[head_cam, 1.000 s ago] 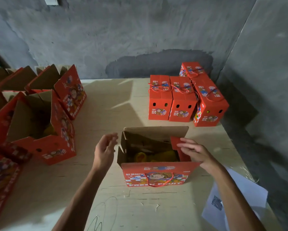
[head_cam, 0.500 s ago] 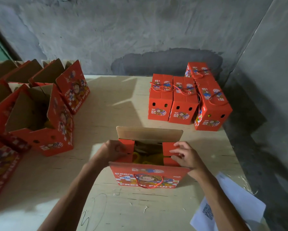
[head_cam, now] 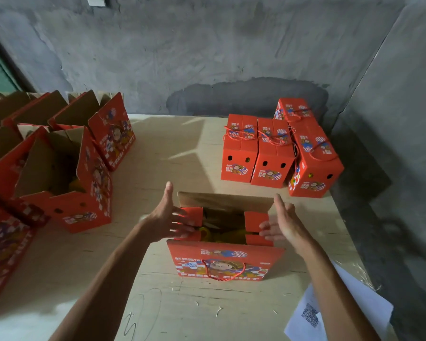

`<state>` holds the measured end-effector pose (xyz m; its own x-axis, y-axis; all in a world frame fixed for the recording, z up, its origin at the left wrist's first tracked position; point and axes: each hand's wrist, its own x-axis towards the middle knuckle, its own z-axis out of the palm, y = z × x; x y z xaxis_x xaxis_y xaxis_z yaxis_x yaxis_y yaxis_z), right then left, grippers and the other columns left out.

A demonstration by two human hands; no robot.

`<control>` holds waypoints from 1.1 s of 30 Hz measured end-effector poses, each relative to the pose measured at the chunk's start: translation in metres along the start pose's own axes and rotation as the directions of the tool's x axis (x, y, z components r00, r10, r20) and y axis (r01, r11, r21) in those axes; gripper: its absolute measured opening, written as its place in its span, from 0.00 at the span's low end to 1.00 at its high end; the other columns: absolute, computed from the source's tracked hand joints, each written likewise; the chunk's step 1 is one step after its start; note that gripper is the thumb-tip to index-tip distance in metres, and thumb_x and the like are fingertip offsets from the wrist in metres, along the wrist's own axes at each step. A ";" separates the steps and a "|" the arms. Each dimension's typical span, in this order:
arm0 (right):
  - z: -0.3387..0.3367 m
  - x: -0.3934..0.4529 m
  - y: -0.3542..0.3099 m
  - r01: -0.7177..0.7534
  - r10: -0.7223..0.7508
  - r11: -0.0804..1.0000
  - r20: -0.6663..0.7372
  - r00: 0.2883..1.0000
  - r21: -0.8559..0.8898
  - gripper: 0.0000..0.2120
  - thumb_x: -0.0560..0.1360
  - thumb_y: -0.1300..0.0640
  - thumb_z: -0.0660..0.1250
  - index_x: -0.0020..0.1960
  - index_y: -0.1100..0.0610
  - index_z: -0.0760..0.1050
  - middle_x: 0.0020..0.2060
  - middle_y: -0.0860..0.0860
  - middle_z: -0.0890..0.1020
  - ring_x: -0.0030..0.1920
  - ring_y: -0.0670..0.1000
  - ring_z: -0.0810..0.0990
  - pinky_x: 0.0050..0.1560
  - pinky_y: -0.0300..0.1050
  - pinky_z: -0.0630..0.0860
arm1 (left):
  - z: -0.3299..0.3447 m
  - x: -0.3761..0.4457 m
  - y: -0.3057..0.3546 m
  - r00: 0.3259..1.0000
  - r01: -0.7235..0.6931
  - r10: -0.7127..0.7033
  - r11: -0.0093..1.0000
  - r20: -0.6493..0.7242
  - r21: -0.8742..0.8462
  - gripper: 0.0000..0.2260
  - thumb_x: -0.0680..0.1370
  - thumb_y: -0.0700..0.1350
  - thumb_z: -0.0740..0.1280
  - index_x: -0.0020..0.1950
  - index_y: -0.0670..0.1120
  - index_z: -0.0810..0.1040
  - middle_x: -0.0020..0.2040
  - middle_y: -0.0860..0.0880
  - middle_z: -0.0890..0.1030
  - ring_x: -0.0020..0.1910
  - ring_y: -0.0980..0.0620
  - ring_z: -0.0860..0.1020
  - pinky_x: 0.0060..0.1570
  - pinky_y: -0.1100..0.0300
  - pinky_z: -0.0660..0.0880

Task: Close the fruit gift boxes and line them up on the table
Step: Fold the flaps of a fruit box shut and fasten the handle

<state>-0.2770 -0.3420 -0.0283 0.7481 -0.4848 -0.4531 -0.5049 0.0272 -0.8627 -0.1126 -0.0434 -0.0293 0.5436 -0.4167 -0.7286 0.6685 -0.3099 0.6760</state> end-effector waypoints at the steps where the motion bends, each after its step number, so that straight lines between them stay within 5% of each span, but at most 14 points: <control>1: 0.002 -0.001 -0.005 -0.018 0.019 1.000 0.009 1.000 -0.024 0.29 0.81 0.30 0.47 0.73 0.48 0.60 0.43 0.61 0.87 0.39 0.61 0.88 0.38 0.52 0.85 | 0.000 0.000 0.001 1.000 0.013 -0.013 1.000 -0.002 -0.012 0.54 0.67 0.85 0.49 0.62 0.37 0.76 0.53 0.35 0.85 0.52 0.36 0.85 0.51 0.43 0.83; 3: 0.008 -0.001 -0.011 -0.036 0.038 0.996 0.027 0.999 -0.087 0.34 0.79 0.27 0.44 0.79 0.43 0.55 0.45 0.59 0.87 0.40 0.60 0.88 0.38 0.50 0.84 | -0.001 0.002 0.001 1.000 0.023 -0.023 1.000 0.002 -0.018 0.52 0.66 0.84 0.55 0.61 0.37 0.76 0.53 0.35 0.85 0.52 0.36 0.85 0.53 0.42 0.82; 7: 0.011 0.003 -0.009 -0.088 0.088 0.988 -0.004 0.996 -0.125 0.38 0.80 0.27 0.48 0.76 0.54 0.65 0.43 0.55 0.88 0.40 0.58 0.88 0.36 0.47 0.83 | -0.005 0.005 -0.004 1.000 -0.005 0.005 1.000 0.017 -0.021 0.41 0.71 0.75 0.65 0.58 0.36 0.79 0.53 0.36 0.85 0.51 0.36 0.85 0.53 0.44 0.82; 12: 0.004 -0.004 0.019 0.094 -0.094 0.995 0.017 0.995 -0.014 0.21 0.84 0.46 0.62 0.69 0.59 0.74 0.46 0.54 0.87 0.41 0.54 0.87 0.40 0.45 0.84 | -0.005 0.004 -0.022 0.985 -0.174 0.174 0.983 -0.011 -0.053 0.24 0.76 0.55 0.71 0.63 0.39 0.77 0.50 0.39 0.87 0.48 0.40 0.86 0.46 0.51 0.84; 15: 0.004 -0.010 0.044 0.191 -0.192 0.977 0.004 0.981 0.099 0.17 0.81 0.61 0.68 0.68 0.63 0.76 0.49 0.55 0.84 0.41 0.48 0.86 0.39 0.38 0.80 | -0.006 0.005 -0.041 0.936 -0.352 0.349 0.934 -0.049 -0.059 0.31 0.74 0.44 0.78 0.71 0.49 0.64 0.54 0.41 0.85 0.49 0.40 0.86 0.42 0.52 0.84; 21: -0.001 -0.009 0.056 0.229 -0.229 0.973 0.010 0.973 0.037 0.22 0.73 0.56 0.77 0.66 0.58 0.79 0.53 0.56 0.84 0.42 0.46 0.84 0.41 0.37 0.79 | -0.008 0.003 -0.049 0.852 -0.513 0.523 0.816 0.038 0.267 0.21 0.74 0.44 0.77 0.67 0.47 0.79 0.59 0.39 0.82 0.44 0.50 0.86 0.40 0.61 0.82; 28: -0.003 0.002 0.048 0.169 -0.166 0.985 0.099 0.981 -0.022 0.38 0.64 0.51 0.81 0.71 0.56 0.74 0.63 0.61 0.78 0.53 0.55 0.82 0.37 0.43 0.81 | -0.012 0.010 -0.042 0.819 -0.491 0.572 0.663 0.041 0.565 0.32 0.68 0.53 0.82 0.70 0.53 0.77 0.53 0.54 0.83 0.45 0.60 0.84 0.41 0.69 0.79; 31: -0.005 0.009 0.049 0.211 -0.188 0.960 0.138 0.972 -0.183 0.39 0.67 0.52 0.81 0.74 0.58 0.72 0.62 0.60 0.82 0.58 0.57 0.84 0.52 0.59 0.84 | -0.011 0.011 -0.037 0.793 -0.485 0.604 0.547 0.079 0.682 0.29 0.69 0.57 0.81 0.69 0.55 0.80 0.44 0.65 0.83 0.42 0.70 0.81 0.37 0.74 0.74; 33: -0.005 0.010 0.051 0.301 -0.265 0.885 0.146 0.953 -0.355 0.38 0.70 0.49 0.80 0.75 0.60 0.71 0.63 0.58 0.82 0.60 0.57 0.83 0.59 0.60 0.81 | -0.013 0.011 -0.038 0.771 -0.469 0.629 0.453 0.101 0.758 0.29 0.71 0.61 0.78 0.70 0.58 0.78 0.46 0.64 0.83 0.40 0.69 0.81 0.36 0.74 0.75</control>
<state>-0.2975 -0.3501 -0.0752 0.9098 -0.3416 -0.2356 -0.3746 -0.4319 -0.8205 -0.1255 -0.0256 -0.0640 0.7880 -0.6028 -0.1256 -0.3366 -0.5925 0.7319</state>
